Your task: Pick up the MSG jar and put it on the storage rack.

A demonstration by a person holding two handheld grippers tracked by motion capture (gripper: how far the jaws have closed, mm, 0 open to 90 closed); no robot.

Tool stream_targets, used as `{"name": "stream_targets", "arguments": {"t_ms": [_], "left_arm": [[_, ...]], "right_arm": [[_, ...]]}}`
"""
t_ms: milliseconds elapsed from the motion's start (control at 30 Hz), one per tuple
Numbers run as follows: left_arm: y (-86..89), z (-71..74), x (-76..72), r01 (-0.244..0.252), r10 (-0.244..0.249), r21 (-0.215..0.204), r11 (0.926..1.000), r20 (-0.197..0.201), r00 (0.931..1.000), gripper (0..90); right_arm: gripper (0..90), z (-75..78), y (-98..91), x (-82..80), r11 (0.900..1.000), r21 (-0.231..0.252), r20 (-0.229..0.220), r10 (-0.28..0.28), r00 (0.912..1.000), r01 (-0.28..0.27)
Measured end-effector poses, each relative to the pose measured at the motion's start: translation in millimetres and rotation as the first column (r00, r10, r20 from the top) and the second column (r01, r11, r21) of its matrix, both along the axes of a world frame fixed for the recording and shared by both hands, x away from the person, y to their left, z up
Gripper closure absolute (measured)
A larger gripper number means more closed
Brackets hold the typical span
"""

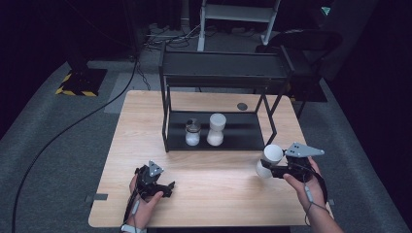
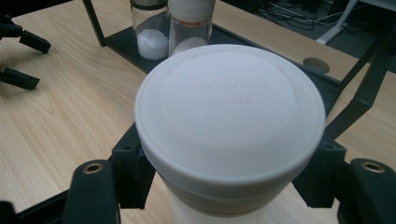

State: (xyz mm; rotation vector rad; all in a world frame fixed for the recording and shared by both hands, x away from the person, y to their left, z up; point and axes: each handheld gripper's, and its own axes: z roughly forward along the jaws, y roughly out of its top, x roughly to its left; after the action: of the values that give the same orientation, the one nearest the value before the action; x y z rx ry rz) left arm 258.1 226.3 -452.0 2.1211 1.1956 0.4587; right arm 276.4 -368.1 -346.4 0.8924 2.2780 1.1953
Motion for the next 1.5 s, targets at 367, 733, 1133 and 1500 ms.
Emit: {"name": "stream_targets", "arguments": {"t_ms": [367,733,1133,1500], "left_arm": [[-0.6,-0.1,0.1,-0.003,0.003,-0.001,1.0000,-0.001,1.0000,0.3],[-0.6,0.0,0.2,-0.002,0.002,0.001,1.0000,0.000,1.0000,0.3],[-1.2,0.1,0.0,-0.005,0.005,0.001,1.0000,-0.001,1.0000,0.3],[-2.7,0.2,-0.5,-0.013,0.013,0.001,0.9999,-0.001,0.9999,0.3]], "right_arm": [[33.0,13.8,0.9,15.2,0.9998,0.007,0.007,0.018,0.9998,-0.018],[33.0,24.5,5.2,34.3,0.9994,0.024,0.015,0.024,0.9996,-0.024],[32.9,32.1,13.8,54.1,0.9995,0.024,0.019,0.020,0.9996,-0.020],[32.9,34.8,22.9,75.6,0.9996,0.025,0.019,0.017,0.9997,-0.017]]}}
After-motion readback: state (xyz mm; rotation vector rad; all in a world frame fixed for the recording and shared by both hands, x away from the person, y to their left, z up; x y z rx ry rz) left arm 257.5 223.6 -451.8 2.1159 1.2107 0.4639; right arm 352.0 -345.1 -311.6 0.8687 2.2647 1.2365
